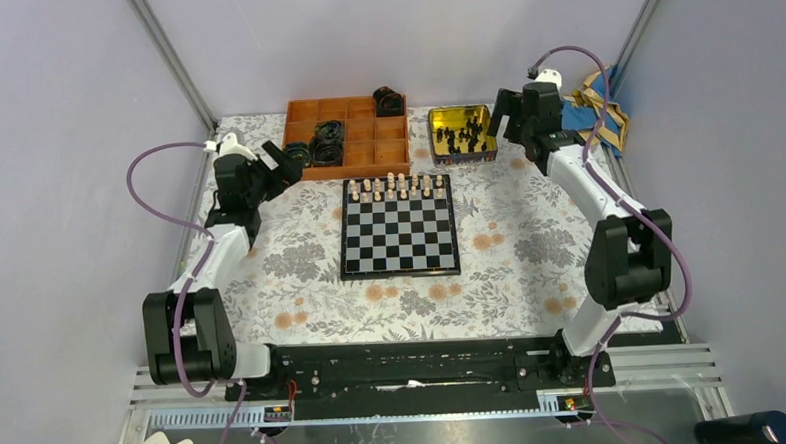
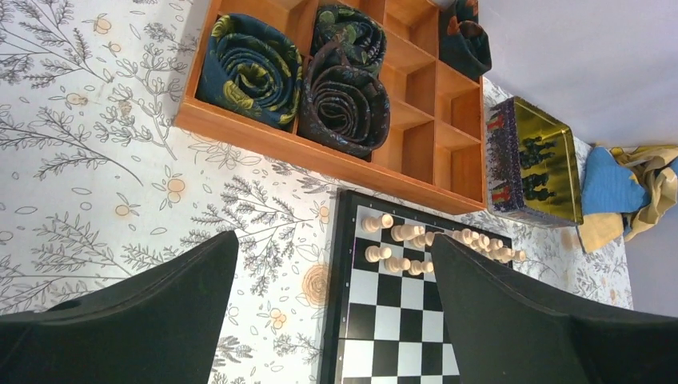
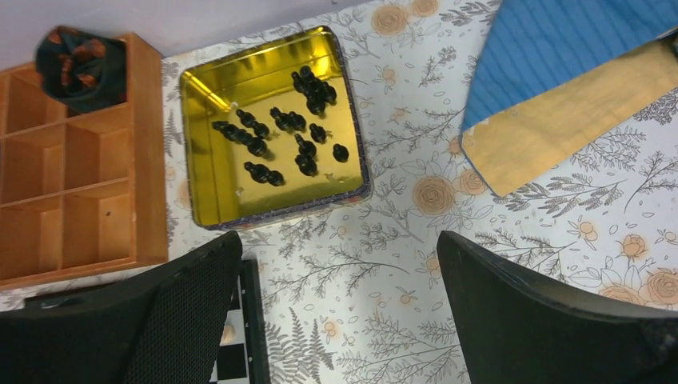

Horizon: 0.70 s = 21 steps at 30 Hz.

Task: Set up the chess pieces on the board
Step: Pick up the storage box at the center of the board.

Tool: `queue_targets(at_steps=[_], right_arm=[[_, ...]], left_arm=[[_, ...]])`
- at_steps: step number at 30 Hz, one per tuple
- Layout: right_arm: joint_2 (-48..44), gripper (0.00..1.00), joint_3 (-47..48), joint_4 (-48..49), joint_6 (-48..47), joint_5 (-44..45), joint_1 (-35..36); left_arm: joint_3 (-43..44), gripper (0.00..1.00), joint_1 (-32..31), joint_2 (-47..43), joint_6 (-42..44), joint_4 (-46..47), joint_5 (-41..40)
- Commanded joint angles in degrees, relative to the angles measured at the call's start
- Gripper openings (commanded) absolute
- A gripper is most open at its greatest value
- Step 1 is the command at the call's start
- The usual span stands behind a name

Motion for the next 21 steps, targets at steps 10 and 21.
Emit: queue_targets(at_steps=[10, 21], right_arm=[[20.71, 0.86, 23.11, -13.73, -4.16, 2.62, 0.67], [30.57, 0.75, 31.85, -15.45, -6.21, 2.86, 0.38]], left_arm=[[9.24, 0.95, -3.61, 2.16, 5.90, -12.00, -14.51], [13.17, 0.95, -8.95, 4.40, 8.92, -13.84, -22.05]])
